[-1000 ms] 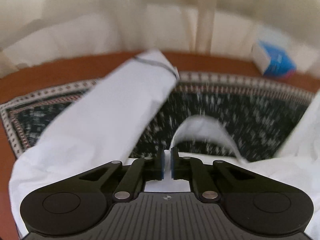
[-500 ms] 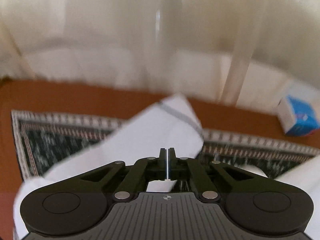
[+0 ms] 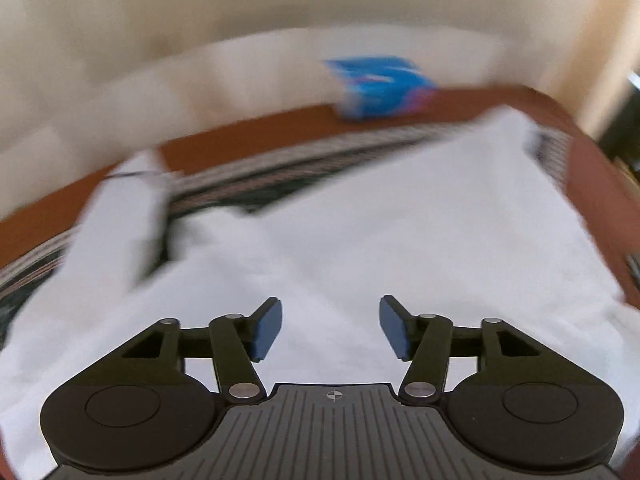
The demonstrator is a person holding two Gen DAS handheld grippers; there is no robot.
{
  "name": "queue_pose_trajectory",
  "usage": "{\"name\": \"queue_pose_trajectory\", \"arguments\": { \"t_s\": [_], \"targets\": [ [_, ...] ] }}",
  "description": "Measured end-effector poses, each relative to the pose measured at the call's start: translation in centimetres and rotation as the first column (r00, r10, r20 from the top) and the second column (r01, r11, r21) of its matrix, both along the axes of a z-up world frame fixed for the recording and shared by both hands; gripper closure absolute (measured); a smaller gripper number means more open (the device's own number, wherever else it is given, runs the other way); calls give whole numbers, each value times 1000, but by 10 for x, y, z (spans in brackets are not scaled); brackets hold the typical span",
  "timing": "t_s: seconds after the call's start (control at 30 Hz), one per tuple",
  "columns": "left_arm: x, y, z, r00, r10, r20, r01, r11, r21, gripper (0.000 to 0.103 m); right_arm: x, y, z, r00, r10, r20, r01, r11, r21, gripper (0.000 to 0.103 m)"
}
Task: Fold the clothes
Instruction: 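Pinch the shirt with the left gripper and smooth it across the rug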
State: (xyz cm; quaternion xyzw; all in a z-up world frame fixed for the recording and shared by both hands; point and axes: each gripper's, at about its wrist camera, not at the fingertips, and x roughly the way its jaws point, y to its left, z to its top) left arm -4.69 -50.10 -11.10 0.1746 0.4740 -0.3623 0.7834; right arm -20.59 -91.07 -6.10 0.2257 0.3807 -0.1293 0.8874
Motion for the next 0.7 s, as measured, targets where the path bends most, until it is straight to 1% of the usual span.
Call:
{"name": "queue_pose_trajectory", "arguments": {
  "t_s": [0.07,0.17,0.23,0.3,0.33,0.37,0.4,0.43,0.47,0.53,0.63,0.67,0.7],
  "targets": [
    [-27,-24,-5,995,-103,18,102,995,10,22,-36,9,-21,999,-2,-54,5,999,50,48],
    [-60,-55,-18,979,-205,19,204,977,58,21,-81,24,-56,990,7,-141,12,992,128,48],
    [-79,-71,-27,965,-263,12,260,961,93,21,-100,33,-73,985,17,-170,10,987,157,48],
    [-91,-81,-36,958,-288,8,285,950,128,22,-115,43,-87,983,29,-184,3,985,172,48],
    [-95,-84,-38,955,-297,1,294,946,138,29,-122,46,-92,981,34,-189,1,983,184,50],
    [-96,-85,-40,954,-299,-11,298,943,149,44,-129,46,-93,981,39,-190,0,979,202,82],
    [-97,-83,-40,956,-293,-21,292,944,155,51,-136,45,-93,982,37,-183,5,974,227,101],
    [-97,-81,-39,958,-284,-30,286,945,159,52,-144,43,-87,988,23,-154,17,967,253,101],
    [-98,-79,-38,960,-276,-39,279,946,163,52,-154,41,-79,993,8,-121,23,966,256,101],
    [-97,-75,-37,966,-250,-58,256,954,155,50,-172,38,-67,995,-9,-96,33,966,256,101],
    [-97,-76,-37,971,-227,-73,235,960,151,47,-192,35,-78,988,13,-155,37,948,315,101],
    [-98,-79,-37,971,-227,-74,236,960,152,44,-196,36,-83,983,34,-180,29,942,335,101],
    [-100,-82,-38,971,-227,-74,236,960,153,43,-193,40,-90,974,78,-213,3,934,358,99]
  ]
}}
